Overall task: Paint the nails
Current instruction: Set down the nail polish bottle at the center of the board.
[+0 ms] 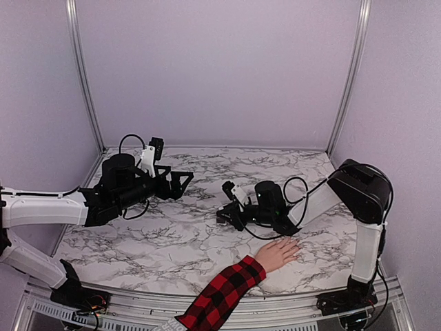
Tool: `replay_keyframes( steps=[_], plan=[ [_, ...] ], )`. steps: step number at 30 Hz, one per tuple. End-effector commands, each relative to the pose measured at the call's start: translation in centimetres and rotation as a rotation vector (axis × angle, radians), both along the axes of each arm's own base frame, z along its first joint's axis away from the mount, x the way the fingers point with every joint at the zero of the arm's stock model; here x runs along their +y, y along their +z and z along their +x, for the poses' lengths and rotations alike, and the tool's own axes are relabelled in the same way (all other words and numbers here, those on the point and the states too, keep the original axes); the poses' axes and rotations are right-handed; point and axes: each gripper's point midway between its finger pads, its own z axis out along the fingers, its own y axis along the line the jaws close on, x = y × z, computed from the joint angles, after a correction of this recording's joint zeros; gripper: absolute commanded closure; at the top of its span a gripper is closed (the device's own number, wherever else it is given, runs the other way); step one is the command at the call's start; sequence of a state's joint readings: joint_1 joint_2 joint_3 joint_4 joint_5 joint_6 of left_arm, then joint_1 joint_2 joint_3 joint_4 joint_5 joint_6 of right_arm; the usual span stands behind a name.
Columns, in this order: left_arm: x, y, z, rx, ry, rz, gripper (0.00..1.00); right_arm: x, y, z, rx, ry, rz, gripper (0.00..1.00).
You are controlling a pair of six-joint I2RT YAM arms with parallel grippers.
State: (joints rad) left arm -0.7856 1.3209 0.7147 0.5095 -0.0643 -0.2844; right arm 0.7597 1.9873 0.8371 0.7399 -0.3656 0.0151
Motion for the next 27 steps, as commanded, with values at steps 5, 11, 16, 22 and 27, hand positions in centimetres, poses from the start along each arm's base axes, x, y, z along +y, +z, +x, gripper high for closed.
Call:
replay_keyframes(
  steps=[5, 11, 16, 22, 27],
  plan=[
    [0.1, 1.3, 0.2, -0.035, -0.004, -0.028, 0.01, 1.5, 0.8, -0.3, -0.027, 0.062, 0.037, 0.86],
    [0.0, 1.5, 0.2, -0.043, -0.011, -0.025, 0.01, 1.5, 1.6, -0.5, -0.028, 0.064, 0.038, 0.68],
    [0.0, 1.4, 0.2, -0.042, -0.016, -0.021, 0.01, 1.9, 2.9, -0.9, -0.062, 0.083, 0.027, 0.59],
    [0.0, 1.5, 0.1, -0.033, -0.022, -0.026, 0.01, 1.6, 6.1, -1.0, -0.089, 0.07, 0.053, 0.45],
    [0.1, 1.5, 0.7, 0.026, -0.005, -0.02, 0.01, 0.7, 9.4, -0.9, -0.117, 0.041, 0.078, 0.26]
  ],
)
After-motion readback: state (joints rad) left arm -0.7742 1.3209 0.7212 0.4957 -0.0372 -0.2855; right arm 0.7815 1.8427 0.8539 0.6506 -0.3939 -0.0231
